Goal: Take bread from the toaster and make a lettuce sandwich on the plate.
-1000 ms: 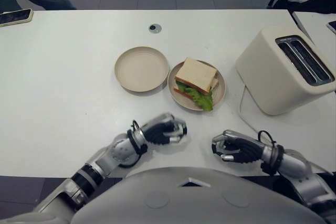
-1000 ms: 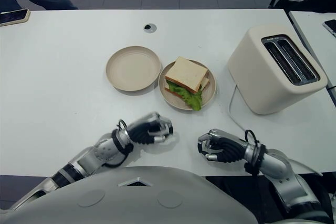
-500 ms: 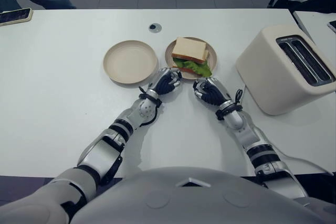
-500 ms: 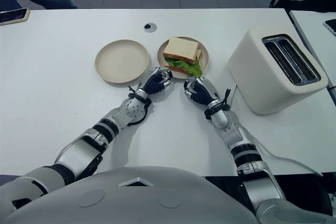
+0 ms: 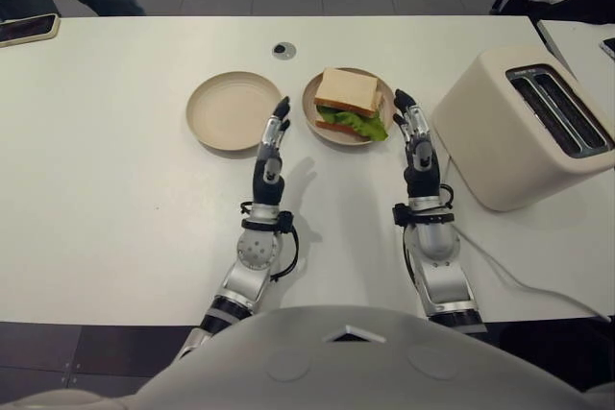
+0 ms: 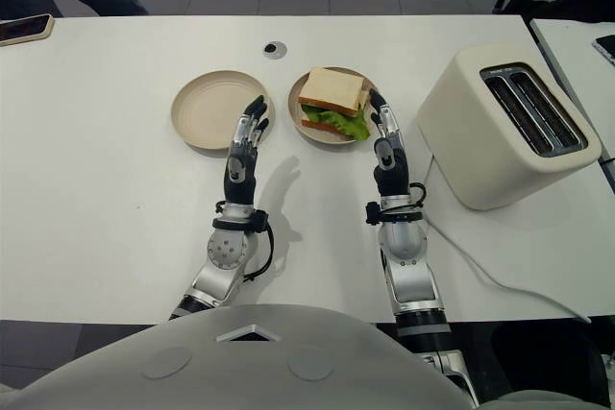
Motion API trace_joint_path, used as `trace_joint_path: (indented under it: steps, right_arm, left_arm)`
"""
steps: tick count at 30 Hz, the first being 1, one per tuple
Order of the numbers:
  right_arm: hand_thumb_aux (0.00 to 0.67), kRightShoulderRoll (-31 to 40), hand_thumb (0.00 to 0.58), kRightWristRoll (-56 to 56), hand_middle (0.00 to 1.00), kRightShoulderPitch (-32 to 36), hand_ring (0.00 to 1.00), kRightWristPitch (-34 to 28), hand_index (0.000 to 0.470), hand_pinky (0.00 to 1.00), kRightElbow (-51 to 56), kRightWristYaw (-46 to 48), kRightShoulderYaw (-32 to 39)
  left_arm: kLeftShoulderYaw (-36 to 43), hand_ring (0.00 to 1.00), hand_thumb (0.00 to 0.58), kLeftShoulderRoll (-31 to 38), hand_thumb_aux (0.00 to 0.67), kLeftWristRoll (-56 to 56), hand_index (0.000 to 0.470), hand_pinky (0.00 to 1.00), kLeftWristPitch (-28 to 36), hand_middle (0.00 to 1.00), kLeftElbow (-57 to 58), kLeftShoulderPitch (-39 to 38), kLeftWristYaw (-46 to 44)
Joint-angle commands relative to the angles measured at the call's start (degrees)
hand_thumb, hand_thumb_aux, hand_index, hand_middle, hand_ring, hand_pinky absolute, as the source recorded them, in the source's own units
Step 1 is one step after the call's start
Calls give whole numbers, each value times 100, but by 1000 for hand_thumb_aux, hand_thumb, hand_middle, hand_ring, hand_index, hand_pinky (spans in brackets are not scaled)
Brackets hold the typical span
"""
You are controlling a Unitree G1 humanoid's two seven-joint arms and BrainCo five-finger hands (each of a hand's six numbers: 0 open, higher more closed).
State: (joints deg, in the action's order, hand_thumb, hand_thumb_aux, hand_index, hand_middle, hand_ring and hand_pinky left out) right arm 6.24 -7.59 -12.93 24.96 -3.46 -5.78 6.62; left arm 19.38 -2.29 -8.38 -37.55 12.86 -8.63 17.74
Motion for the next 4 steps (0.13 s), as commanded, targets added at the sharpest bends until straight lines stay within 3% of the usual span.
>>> trace_joint_path:
  steps: [1, 4]
  right_arm:
    - [0, -237, 0, -76, 0, 1, 0, -91, 0, 0, -17, -75, 35]
    - [0, -706, 0, 30, 0, -16, 0, -466, 0, 0, -71, -331, 39]
  left_arm:
    - [-386, 0, 0, -342, 0, 52, 0, 0, 694, 0, -170, -196, 240]
    - [-249, 0, 0, -401, 0, 94, 0, 0, 1103, 0, -418, -78, -8]
